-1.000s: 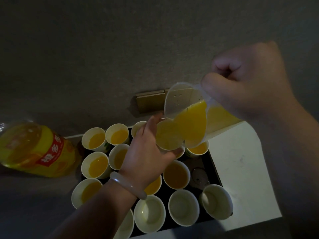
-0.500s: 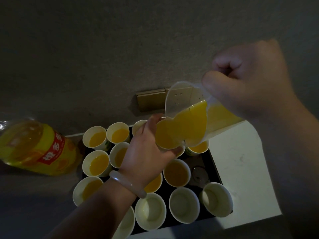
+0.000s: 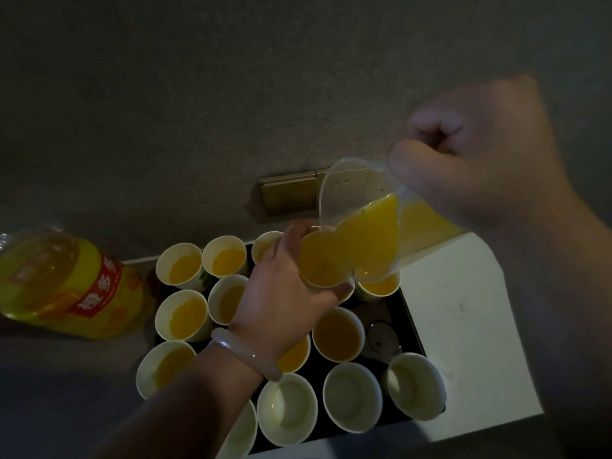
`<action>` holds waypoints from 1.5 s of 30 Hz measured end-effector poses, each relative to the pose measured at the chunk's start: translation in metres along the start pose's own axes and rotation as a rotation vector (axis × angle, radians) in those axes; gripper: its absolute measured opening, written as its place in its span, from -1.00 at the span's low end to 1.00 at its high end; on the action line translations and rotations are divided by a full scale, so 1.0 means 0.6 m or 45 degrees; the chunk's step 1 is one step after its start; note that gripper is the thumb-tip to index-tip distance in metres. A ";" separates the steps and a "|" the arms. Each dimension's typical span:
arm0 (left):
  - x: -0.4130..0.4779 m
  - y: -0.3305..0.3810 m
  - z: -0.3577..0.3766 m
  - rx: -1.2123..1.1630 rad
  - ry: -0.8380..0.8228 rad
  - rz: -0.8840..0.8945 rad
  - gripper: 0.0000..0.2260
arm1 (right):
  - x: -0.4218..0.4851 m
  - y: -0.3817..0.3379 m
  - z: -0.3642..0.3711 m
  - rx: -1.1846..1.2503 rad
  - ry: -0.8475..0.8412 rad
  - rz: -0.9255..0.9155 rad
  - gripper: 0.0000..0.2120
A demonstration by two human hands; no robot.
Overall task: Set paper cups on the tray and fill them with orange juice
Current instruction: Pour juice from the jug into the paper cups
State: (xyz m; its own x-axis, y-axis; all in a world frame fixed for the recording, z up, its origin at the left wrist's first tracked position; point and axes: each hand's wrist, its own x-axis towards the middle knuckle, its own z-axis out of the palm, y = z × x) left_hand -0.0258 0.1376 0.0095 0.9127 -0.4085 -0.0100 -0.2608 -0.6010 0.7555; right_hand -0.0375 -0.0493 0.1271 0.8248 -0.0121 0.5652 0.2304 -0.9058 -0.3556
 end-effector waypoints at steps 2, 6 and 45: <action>0.002 -0.001 0.002 -0.007 0.012 0.011 -0.31 | 0.001 0.000 0.000 -0.002 0.004 -0.001 -0.75; 0.004 -0.002 0.005 -0.019 0.031 0.020 -0.35 | 0.003 0.003 -0.001 -0.013 0.017 -0.006 -0.76; 0.002 0.013 0.015 -0.056 0.046 0.052 -0.29 | -0.013 0.027 -0.020 0.060 0.023 0.201 -0.73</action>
State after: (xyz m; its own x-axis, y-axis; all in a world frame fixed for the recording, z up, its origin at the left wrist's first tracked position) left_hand -0.0295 0.1264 0.0096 0.9124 -0.4068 0.0446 -0.2848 -0.5529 0.7831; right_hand -0.0464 -0.0689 0.1260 0.8435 -0.1608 0.5126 0.1229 -0.8711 -0.4754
